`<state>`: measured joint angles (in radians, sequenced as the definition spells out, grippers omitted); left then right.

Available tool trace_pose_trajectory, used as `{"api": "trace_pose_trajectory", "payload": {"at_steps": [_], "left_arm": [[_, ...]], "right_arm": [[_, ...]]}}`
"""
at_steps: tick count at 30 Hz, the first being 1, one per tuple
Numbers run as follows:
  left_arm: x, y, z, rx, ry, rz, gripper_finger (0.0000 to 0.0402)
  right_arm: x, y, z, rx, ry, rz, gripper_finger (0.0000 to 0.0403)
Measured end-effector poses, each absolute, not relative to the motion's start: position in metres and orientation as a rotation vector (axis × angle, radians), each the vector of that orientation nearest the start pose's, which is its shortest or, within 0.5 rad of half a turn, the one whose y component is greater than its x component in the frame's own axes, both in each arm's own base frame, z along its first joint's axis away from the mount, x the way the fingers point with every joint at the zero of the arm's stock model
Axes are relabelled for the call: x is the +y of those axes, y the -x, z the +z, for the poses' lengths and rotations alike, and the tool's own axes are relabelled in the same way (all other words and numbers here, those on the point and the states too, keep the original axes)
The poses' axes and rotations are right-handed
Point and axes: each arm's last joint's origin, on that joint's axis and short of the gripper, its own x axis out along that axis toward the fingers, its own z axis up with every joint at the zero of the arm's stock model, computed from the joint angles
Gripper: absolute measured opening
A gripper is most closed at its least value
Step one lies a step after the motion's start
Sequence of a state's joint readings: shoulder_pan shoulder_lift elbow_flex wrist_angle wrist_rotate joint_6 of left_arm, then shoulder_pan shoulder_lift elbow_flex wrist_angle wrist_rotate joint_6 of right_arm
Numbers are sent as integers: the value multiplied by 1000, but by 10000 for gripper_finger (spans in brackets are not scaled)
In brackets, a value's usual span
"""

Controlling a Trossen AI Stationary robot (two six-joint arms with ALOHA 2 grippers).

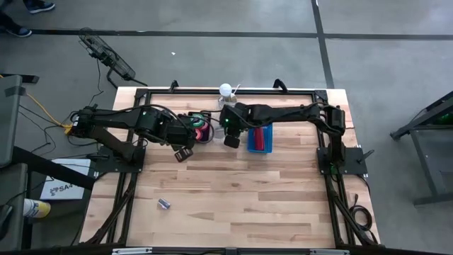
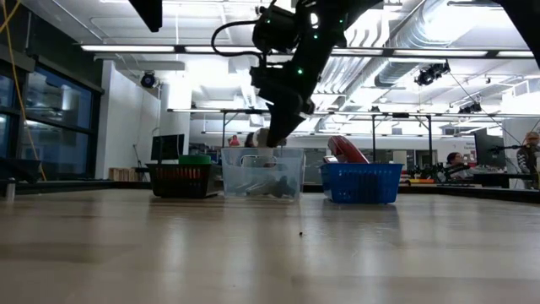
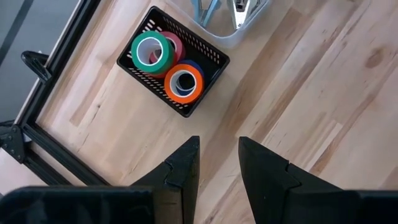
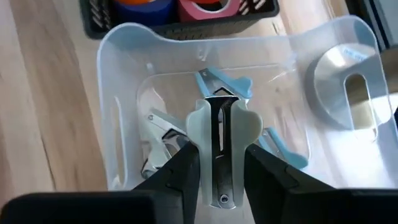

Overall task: Pick and place Stapler, Stapler remover, tape
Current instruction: Put the gray staple remover into the transparent bin

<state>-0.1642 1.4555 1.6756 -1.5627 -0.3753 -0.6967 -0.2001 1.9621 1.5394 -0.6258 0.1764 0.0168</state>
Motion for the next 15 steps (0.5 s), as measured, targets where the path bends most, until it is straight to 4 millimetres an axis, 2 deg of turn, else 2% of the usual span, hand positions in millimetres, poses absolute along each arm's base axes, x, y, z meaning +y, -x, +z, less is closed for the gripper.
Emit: {"api": "trace_pose_trajectory", "payload": {"at_steps": [6, 15], "left_arm": [[-28, -235, 386, 1127, 292, 662, 108], [-28, -235, 386, 1111, 342, 698, 108]], "right_arm": [[-86, -408, 218, 1067, 62, -295, 111], [-86, -406, 217, 1093, 61, -259, 114]]}}
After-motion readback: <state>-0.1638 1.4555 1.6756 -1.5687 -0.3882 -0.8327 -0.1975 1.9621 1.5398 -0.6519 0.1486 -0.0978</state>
